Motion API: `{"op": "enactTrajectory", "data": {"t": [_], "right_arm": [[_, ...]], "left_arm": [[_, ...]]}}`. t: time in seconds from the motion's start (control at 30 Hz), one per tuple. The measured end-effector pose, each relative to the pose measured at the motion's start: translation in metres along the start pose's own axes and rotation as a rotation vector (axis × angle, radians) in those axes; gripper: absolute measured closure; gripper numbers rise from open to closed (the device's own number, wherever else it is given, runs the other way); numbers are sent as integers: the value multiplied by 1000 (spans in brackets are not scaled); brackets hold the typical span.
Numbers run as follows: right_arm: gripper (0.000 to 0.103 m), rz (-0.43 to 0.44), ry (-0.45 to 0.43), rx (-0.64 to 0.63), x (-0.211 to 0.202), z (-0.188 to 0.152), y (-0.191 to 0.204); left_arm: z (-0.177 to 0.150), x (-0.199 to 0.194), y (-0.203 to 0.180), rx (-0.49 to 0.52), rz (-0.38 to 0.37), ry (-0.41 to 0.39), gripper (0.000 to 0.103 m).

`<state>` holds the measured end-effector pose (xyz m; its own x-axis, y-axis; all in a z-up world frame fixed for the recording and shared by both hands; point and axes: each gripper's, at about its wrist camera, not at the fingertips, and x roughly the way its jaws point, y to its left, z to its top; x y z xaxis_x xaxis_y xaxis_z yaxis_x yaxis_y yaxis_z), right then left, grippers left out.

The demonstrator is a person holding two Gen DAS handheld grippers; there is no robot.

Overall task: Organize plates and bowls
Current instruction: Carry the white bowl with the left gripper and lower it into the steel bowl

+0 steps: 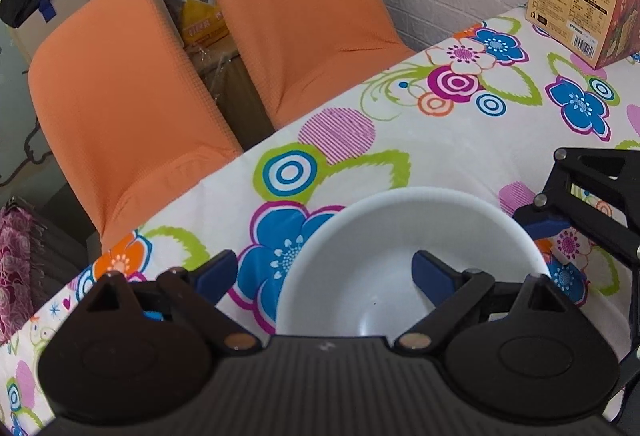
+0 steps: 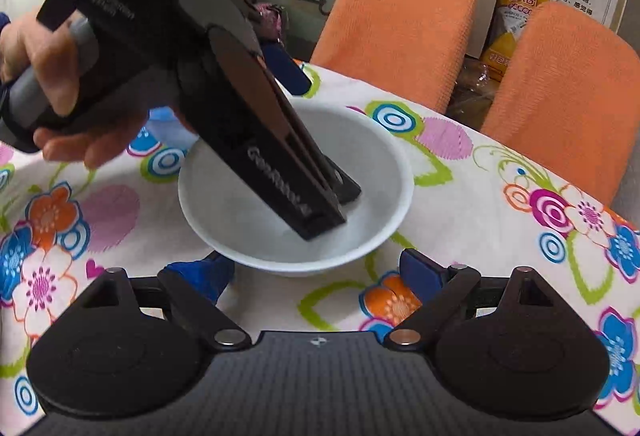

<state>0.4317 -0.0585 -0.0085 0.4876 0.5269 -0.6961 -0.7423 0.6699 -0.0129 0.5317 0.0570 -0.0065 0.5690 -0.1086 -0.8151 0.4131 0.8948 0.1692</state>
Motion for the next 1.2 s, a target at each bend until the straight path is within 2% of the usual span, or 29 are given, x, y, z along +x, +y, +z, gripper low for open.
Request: {"op": "enactTrajectory", "data": {"t": [0.03,0.1,0.2,0.47,0.7,0.93,1.07,1.2], "right_arm": [[26,7,-10,-1,2,1,-1],[26,13,-33,-21,5,3,-1],[27,-12,-125,-68,0,3,5],[27,-63,-181,-109,-23,7,19],[27,-111,-202,-153,-74,1,45],[27,-183,-198,-199,-149,-42,80],[26,-209,-180,-183,-181,-74,101],[26,-221,-149,-135,-193,-106,115]], "left_arm": [[0,0,0,-3,-9,-5,13],[-1,-3,3,-24,-43,-12,30],[1,-8,2,-30,-32,-22,35],[2,-62,-16,-14,3,-108,36],[-19,-132,-64,-38,-22,-164,36],[-71,-181,-135,-13,-68,-186,36],[-100,-182,-168,4,-120,-166,36],[-121,-174,-189,20,-145,-149,37]]}}
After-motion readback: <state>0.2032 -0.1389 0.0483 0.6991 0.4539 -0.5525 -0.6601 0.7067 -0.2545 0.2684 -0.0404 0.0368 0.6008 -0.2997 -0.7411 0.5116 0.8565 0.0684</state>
